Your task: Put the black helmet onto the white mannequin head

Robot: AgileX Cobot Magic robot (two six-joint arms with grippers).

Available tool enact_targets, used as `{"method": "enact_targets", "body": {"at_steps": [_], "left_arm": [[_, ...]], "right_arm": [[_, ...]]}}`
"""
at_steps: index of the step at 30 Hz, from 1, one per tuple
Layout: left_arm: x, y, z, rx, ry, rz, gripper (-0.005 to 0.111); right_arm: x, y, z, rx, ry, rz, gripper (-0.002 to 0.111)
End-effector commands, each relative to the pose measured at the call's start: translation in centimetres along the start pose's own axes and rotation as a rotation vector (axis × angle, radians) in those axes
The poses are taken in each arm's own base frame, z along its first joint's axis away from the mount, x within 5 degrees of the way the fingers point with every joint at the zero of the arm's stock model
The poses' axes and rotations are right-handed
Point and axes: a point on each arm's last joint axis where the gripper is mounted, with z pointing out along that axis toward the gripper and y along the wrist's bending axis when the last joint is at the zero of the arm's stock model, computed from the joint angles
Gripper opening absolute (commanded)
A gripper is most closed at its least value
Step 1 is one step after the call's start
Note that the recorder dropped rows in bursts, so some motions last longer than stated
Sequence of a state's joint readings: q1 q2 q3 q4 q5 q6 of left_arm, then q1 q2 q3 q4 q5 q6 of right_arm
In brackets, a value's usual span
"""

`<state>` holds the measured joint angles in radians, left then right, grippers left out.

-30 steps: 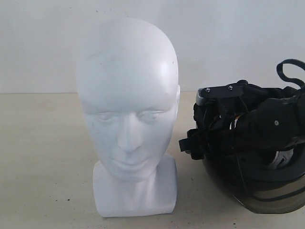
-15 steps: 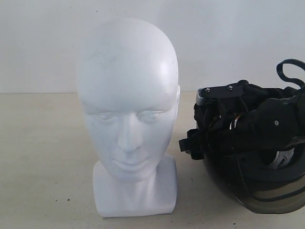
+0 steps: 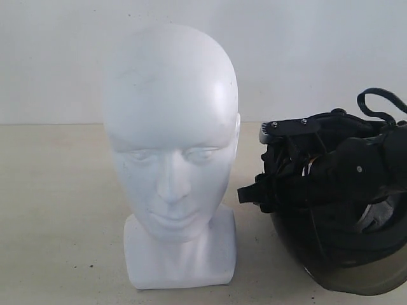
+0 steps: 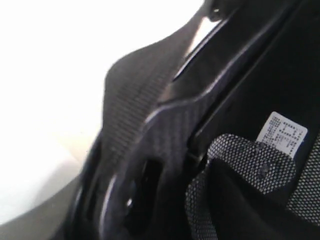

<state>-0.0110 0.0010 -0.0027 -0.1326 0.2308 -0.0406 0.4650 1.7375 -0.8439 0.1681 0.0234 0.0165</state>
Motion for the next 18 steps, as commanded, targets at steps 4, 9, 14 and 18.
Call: {"method": "enact_targets", "body": {"at_steps": [4,9,14,18], "left_arm": [[0.0,0.0,0.0,0.000,-0.004,-0.001,0.004],[0.0,0.0,0.0,0.000,-0.004,-0.001,0.004],[0.0,0.0,0.0,0.000,-0.004,-0.001,0.004],[0.0,0.0,0.0,0.000,-0.004,-0.001,0.004]], "right_arm": [[0.9,-0.3,0.2,0.007,0.083,0.010,0.000],[1.2,-0.2,-0.7,0.008,0.146,0.081,0.000],[0.1,0.3,-3.5,-0.013,0.124,0.161,0.000],[-0.5,0.8,-6.0,-0.052,0.116,0.242,0.000]]}}
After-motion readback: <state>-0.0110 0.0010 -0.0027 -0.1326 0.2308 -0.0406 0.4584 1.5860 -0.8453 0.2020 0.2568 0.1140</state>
